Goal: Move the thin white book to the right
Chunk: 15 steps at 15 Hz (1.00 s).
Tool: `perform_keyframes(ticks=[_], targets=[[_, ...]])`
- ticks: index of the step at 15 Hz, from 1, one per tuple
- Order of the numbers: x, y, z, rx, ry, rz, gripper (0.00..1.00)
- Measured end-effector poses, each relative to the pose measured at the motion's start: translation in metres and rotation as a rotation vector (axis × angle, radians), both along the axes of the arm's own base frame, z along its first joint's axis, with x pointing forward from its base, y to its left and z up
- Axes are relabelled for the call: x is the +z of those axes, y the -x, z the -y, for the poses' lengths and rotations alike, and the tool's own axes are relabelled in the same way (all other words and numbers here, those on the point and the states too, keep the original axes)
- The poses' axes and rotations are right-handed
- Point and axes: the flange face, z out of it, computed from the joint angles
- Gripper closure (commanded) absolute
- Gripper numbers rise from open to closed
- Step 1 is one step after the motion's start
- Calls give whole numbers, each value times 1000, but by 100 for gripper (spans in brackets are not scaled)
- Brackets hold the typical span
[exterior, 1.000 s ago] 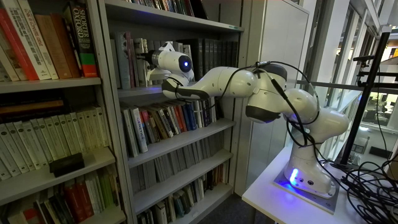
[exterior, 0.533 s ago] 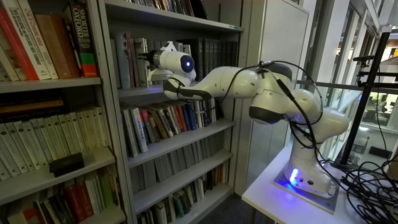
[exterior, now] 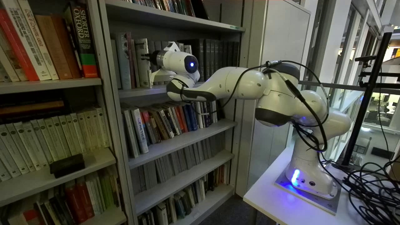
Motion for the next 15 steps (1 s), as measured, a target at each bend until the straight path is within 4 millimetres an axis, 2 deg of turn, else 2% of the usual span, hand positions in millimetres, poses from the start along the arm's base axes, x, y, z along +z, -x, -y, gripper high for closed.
perform_keyframes(ticks=[15], targets=[[2,46,9,-26,-27,-10,98]])
